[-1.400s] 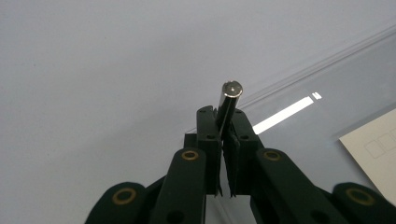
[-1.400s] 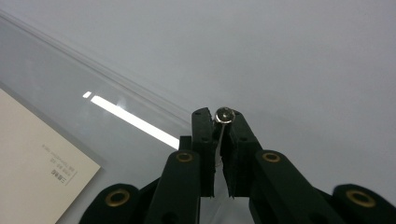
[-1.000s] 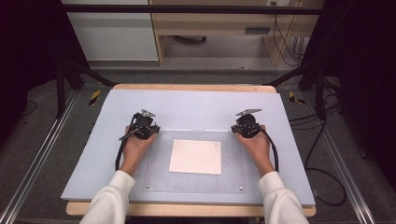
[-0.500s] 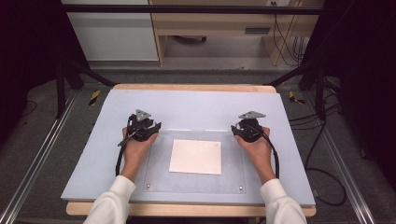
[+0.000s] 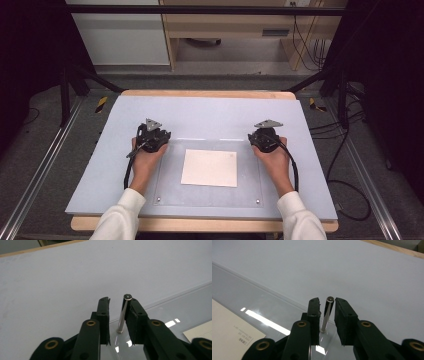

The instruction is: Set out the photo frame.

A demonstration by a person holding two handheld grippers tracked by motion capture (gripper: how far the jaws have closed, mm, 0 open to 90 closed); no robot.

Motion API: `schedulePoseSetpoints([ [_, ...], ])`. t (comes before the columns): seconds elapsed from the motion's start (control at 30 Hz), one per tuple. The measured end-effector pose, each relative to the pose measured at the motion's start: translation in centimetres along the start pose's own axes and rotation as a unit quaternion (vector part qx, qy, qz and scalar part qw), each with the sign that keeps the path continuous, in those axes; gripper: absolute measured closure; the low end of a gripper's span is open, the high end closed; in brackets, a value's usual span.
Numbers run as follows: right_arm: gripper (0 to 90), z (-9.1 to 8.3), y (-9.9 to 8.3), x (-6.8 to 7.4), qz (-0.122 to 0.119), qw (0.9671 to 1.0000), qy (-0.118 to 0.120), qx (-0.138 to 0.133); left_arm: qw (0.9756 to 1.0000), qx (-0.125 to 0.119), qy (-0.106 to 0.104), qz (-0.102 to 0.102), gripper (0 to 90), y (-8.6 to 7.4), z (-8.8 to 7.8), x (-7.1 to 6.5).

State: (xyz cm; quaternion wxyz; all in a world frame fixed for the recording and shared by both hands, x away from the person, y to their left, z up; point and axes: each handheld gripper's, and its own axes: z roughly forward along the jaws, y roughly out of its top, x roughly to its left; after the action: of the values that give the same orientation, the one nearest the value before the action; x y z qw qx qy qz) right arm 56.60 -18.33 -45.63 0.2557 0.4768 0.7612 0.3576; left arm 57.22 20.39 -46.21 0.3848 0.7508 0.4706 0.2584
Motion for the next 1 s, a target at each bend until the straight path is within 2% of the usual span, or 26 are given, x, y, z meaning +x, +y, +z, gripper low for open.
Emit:
schedulePoseSetpoints([
  [0.07,77.5,0.06,-0.07,-0.01,-0.001,1.0,-0.001,0.0,1.0,-0.001,-0.001,0.005,76.0,-0.03,0.04,-0.1],
  [0.23,80.8,-0.22,0.07,0.05,0.0,0.9999,0.001,-0.013,1.0,-0.004,-0.008,0.004,79.9,-0.05,0.05,-0.13],
  [0.33,84.4,-0.25,0.15,0.11,0.002,0.9999,-0.002,-0.012,1.0,-0.004,-0.008,0.002,83.0,-0.07,0.11,-0.26],
  [0.6,85.2,-0.27,0.11,0.02,0.005,0.9999,-0.001,-0.013,0.9999,-0.011,-0.006,-0.006,83.1,-0.06,-0.01,-0.29],
  [0.67,85.3,-0.26,0.11,-0.01,0.002,0.9999,-0.001,-0.014,0.9999,-0.013,-0.002,-0.001,83.6,-0.1,-0.02,-0.45],
  [0.77,85.3,-0.26,0.14,0.0,0.002,0.9999,0.0,-0.013,0.9997,-0.024,0.004,-0.006,83.8,-0.16,-0.18,-0.63],
  [1.0,84.7,-0.26,0.09,-0.02,0.004,0.9999,0.002,-0.013,0.9995,-0.029,0.004,-0.014,83.4,-0.1,-0.17,-0.59],
])
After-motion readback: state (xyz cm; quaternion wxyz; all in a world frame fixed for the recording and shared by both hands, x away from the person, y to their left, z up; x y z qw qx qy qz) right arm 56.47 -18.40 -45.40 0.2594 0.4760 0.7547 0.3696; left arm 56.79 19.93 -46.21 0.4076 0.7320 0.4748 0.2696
